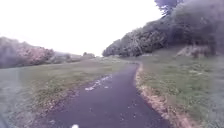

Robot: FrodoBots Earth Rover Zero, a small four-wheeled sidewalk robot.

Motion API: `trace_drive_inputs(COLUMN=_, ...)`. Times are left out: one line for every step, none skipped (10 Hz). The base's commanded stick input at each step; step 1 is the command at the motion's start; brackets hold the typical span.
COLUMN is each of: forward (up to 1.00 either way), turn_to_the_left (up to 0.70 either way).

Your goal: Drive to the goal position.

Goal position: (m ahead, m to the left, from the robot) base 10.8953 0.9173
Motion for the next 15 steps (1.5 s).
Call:
trace_drive_inputs(forward=0.45, turn_to_the_left=0.0)
trace_drive_inputs(forward=0.45, turn_to_the_left=0.0)
trace_drive_inputs(forward=0.45, turn_to_the_left=0.0)
trace_drive_inputs(forward=0.45, turn_to_the_left=0.0)
trace_drive_inputs(forward=0.45, turn_to_the_left=0.0)
trace_drive_inputs(forward=0.45, turn_to_the_left=0.0)
trace_drive_inputs(forward=0.45, turn_to_the_left=0.0)
trace_drive_inputs(forward=0.45, turn_to_the_left=0.0)
trace_drive_inputs(forward=0.45, turn_to_the_left=0.0)
trace_drive_inputs(forward=0.45, turn_to_the_left=0.0)
trace_drive_inputs(forward=0.45, turn_to_the_left=0.0)
trace_drive_inputs(forward=0.45, turn_to_the_left=0.0)
trace_drive_inputs(forward=0.45, turn_to_the_left=0.0)
trace_drive_inputs(forward=0.45, turn_to_the_left=-0.27)
trace_drive_inputs(forward=0.45, turn_to_the_left=-0.27)
